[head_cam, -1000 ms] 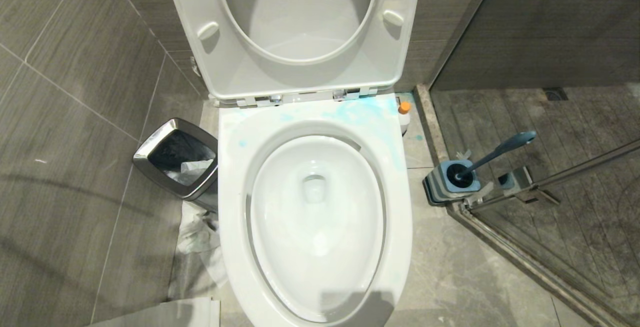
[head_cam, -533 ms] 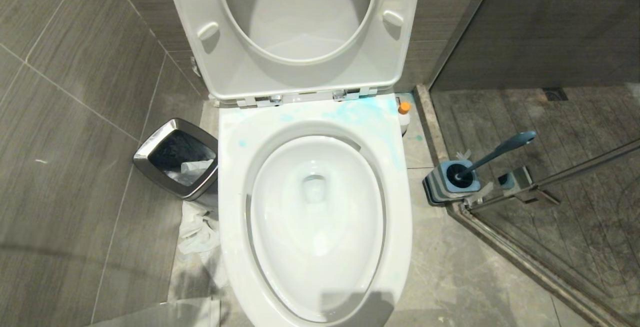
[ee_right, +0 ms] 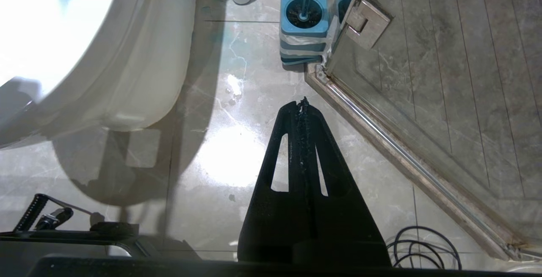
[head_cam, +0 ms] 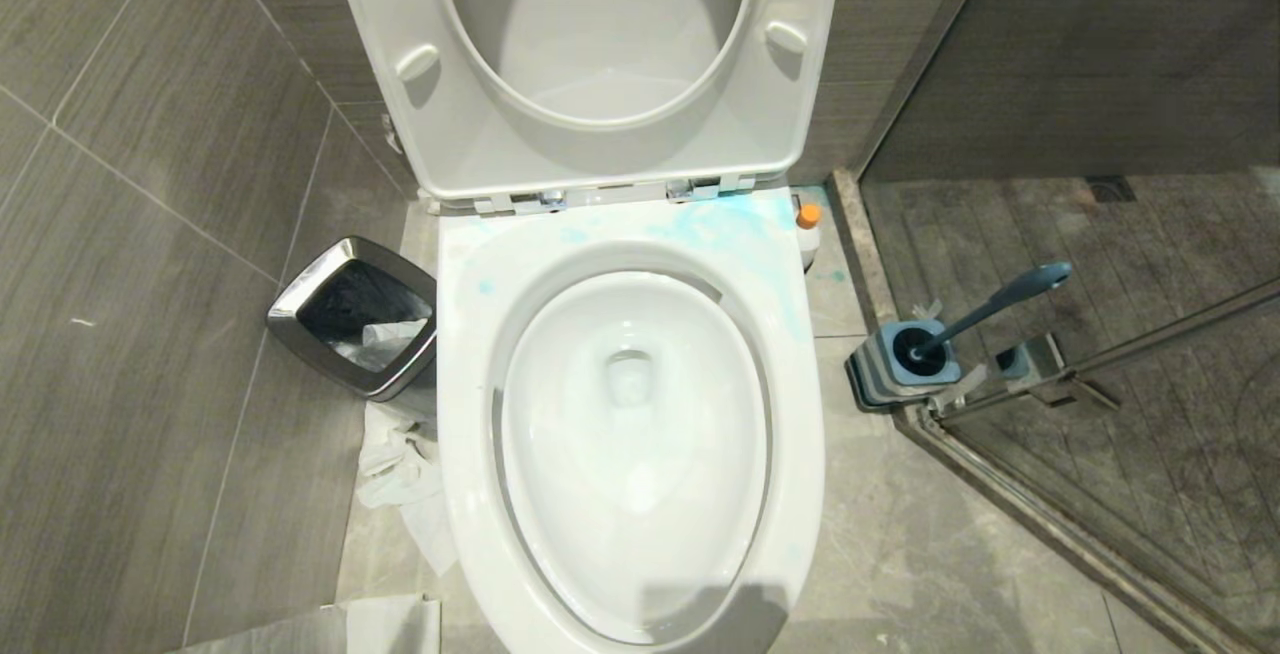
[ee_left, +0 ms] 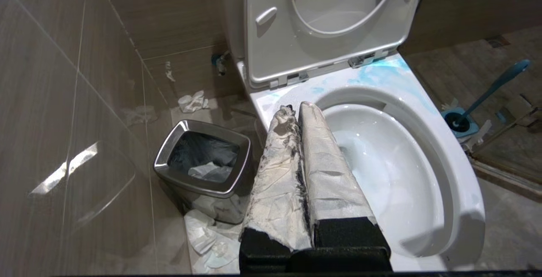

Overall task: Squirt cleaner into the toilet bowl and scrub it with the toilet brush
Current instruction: Pour in the cleaning agent

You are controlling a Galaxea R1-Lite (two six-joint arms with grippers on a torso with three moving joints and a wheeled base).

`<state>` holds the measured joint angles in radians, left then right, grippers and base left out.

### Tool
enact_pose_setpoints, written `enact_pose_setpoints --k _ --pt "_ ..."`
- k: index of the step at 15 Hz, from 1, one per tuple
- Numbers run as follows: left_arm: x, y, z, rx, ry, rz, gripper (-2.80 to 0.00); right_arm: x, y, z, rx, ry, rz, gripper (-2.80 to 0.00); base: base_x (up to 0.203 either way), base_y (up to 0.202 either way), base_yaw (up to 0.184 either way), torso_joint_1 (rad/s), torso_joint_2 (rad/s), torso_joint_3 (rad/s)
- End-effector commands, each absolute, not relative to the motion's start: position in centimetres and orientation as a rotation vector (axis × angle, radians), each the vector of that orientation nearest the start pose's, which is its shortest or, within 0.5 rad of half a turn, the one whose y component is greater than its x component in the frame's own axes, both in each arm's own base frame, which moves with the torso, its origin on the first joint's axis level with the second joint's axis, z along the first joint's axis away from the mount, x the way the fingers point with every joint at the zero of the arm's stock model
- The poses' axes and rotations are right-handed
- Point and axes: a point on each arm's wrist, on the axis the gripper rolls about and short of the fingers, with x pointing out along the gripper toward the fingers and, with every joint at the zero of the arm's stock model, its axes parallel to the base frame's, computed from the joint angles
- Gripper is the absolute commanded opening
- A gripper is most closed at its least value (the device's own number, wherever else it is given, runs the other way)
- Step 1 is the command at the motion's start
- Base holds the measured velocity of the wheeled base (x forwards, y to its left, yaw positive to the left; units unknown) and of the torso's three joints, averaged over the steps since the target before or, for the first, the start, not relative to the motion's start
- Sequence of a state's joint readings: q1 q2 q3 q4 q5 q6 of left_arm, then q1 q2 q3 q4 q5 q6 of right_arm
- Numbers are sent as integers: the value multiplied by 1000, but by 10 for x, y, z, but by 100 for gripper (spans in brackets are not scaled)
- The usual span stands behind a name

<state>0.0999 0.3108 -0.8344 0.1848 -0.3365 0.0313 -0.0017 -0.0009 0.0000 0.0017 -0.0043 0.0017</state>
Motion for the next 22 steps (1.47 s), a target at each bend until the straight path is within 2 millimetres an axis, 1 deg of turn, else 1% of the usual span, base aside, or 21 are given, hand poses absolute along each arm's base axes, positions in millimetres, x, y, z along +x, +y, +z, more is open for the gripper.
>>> enact_pose_setpoints --k 1,2,3,5,7,9,12,14,16,17,19,22 --pt "-82 -11 269 96 -335 -277 -280 -23 0 75 2 2 -6 -280 0 0 0 0 0 0" --pt "-86 -9 263 98 -320 -288 -280 -23 0 75 2 2 -6 -280 0 0 0 0 0 0" --pt "-91 -8 253 106 -307 -285 -280 -23 0 76 2 0 -6 -280 0 0 0 0 0 0" --pt "-101 -8 226 115 -311 -279 -280 -23 0 75 2 2 -6 -280 0 0 0 0 0 0" --pt "-103 -7 199 117 -302 -245 -280 -23 0 75 2 2 -6 -280 0 0 0 0 0 0" --pt "-88 -5 180 119 -267 -200 -280 -23 0 75 2 2 -6 -280 0 0 0 0 0 0" --pt "-54 -4 148 120 -279 -175 -280 -23 0 75 2 2 -6 -280 0 0 0 0 0 0" --pt "-39 -4 126 115 -287 -155 -280 -23 0 75 2 2 -6 -280 0 0 0 0 0 0" --pt "-29 -4 107 102 -282 -142 -280 -23 0 75 2 1 -6 -280 0 0 0 0 0 0" --pt "-27 -4 102 98 -277 -144 -280 -23 0 75 2 2 -6 -280 0 0 0 0 0 0" --pt "-24 -3 92 101 -170 -144 -280 -23 0 75 2 2 -6 -280 0 0 0 0 0 0" --pt "-23 -2 83 75 -79 -72 -280 -23 0 75 2 2 -6 -280 0 0 0 0 0 0"
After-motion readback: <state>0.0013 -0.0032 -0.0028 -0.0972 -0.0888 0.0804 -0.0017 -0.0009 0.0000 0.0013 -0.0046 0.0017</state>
